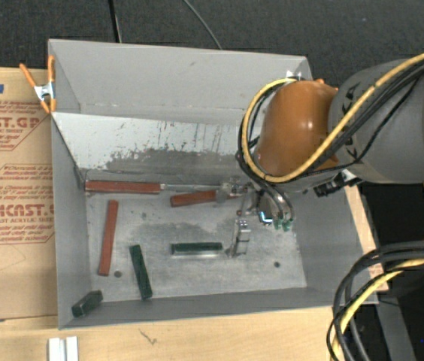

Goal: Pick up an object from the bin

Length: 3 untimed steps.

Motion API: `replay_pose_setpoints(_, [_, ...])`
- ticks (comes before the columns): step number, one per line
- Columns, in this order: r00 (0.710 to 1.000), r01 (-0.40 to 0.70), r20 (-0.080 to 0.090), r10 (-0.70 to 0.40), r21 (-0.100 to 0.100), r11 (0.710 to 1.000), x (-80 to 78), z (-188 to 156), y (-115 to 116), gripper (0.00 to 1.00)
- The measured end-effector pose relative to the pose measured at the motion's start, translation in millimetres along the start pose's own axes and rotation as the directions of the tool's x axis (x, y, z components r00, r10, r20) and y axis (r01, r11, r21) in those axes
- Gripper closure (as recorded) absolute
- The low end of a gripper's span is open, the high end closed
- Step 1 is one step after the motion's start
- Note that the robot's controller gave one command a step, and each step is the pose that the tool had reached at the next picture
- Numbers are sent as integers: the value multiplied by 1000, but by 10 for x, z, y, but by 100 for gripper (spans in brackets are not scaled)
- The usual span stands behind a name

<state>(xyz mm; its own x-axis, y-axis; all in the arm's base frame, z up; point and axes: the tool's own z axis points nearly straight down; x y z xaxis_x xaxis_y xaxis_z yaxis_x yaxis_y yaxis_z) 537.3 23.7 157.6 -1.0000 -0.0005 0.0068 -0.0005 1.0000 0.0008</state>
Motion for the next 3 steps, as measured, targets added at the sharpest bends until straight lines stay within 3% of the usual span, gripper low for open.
replay_pose_setpoints(1, [1000, 0, 7, 0, 0, 1000, -17, -44, 0, 0])
replay_pose_setpoints(2, [988, -153, 6, 153, -1, 988, 145, 884, 203, 100])
replay_pose_setpoints(3, [988, -153, 6, 153, -1, 988, 145, 883, 202, 100])
